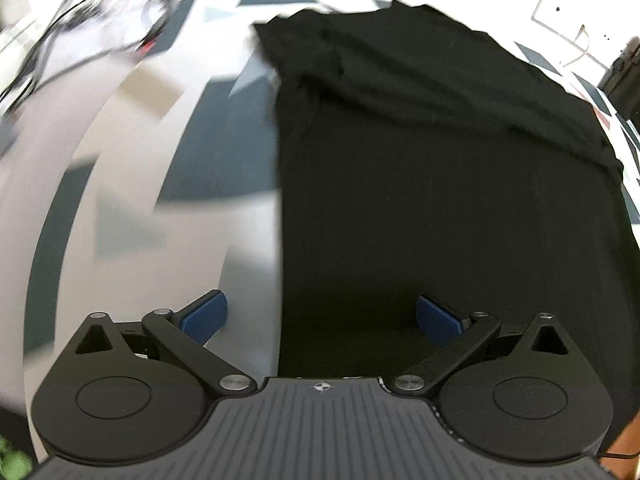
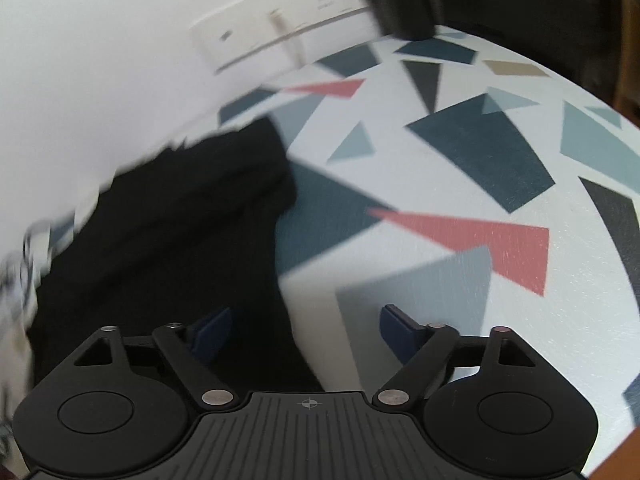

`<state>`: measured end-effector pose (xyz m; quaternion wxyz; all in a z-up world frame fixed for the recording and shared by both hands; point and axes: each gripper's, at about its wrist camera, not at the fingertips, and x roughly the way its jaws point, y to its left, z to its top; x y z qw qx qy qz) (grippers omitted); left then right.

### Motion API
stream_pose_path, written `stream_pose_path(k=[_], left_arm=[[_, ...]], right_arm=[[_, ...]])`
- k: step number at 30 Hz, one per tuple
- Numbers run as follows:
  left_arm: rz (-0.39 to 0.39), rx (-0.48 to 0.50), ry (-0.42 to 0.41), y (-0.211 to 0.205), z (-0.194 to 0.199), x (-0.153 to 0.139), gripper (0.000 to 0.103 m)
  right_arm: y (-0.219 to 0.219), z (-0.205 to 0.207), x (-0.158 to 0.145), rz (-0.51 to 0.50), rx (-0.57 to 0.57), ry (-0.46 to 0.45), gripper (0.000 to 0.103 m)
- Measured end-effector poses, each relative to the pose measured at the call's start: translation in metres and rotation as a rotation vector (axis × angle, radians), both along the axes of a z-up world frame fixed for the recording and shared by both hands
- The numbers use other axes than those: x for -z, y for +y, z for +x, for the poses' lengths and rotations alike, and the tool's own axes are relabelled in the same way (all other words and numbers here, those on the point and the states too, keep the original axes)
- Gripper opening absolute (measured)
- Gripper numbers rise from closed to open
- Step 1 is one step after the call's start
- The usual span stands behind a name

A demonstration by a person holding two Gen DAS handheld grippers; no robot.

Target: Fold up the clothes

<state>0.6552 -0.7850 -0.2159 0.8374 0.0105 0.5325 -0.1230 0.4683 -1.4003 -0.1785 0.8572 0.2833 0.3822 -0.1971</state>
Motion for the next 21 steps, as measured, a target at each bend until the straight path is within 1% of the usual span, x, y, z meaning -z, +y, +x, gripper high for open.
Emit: stream_pose_path(k=[3,4,5,7,8,10,15,17,20,21], left_arm=[[-0.005,-0.065,0.009,0.014,-0.039,0.001,0.103],[0.001,-0.060,0.005,0.013,-0.051,0.001,0.103],[0.007,-0.055,0.001,0.012,-0.063,0.001,0.103],[0.027,-0.013,-0.015,0.005,-0.078,0.000,0.103],[0.037,0.008,-0.023,0.001,-0.086,0.000,0.103],[0.042,0.002,-0.017,-0.002,-0.093,-0.001,0.103],[0.045,-0.057,-0.039,-0.005,-0.104,0.000,0.103],[0.043,-0.062,-0.048,-0.005,-0.105,0.000,0.103],[0.021,-0.058,-0.057,-0.001,-0.106,0.003,0.103],[0.017,-0.056,-0.063,0.000,-0.107,0.004,0.103]], right_arm=[[0.010,-0.015,0.002,-0.025,-0.075,0.025,0.084],[0.014,-0.020,0.002,-0.033,-0.100,0.034,0.085],[0.017,-0.025,0.003,-0.041,-0.125,0.042,0.091],[0.024,-0.035,0.004,-0.057,-0.174,0.059,0.102],[0.027,-0.040,0.005,-0.065,-0.199,0.067,0.102],[0.032,-0.049,0.009,-0.063,-0.228,0.081,0.102],[0.057,-0.058,0.013,-0.195,-0.327,0.131,0.102],[0.066,-0.059,0.015,-0.246,-0.373,0.157,0.102],[0.075,-0.063,0.016,-0.261,-0.406,0.152,0.102],[0.078,-0.065,0.016,-0.266,-0.413,0.147,0.099]])
